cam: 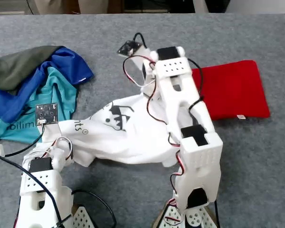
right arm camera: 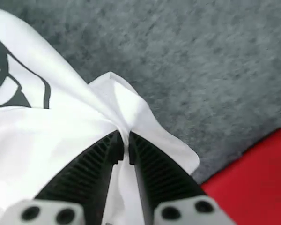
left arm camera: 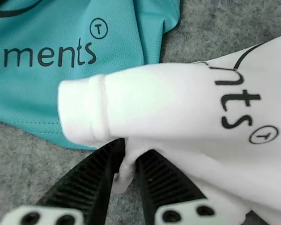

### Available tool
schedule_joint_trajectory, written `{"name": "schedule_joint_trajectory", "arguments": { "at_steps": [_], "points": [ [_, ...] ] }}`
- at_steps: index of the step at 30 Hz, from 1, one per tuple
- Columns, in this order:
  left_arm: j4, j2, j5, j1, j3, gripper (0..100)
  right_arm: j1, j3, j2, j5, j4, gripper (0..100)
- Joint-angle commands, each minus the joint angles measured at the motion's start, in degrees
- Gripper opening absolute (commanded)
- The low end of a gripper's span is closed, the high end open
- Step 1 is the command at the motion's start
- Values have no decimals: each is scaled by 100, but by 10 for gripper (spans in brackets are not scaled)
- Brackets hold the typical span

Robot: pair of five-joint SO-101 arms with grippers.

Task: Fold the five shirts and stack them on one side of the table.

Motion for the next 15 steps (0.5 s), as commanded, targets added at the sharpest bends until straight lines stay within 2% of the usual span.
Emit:
{"name": "schedule_joint_trajectory", "arguments": {
  "at_steps": [1,7,12,15],
  "points": [
    [-88,-57,26,18,-26,19,75,-523,-13,0,-202,24],
    [-88,-57,26,18,-26,19,75,-637,-13,158,-615,29],
    [-88,-57,26,18,-26,19,119,-681,66,185,-580,186],
    [-88,-57,26,18,-26,19,189,-690,92,185,-484,206]
  ]
}}
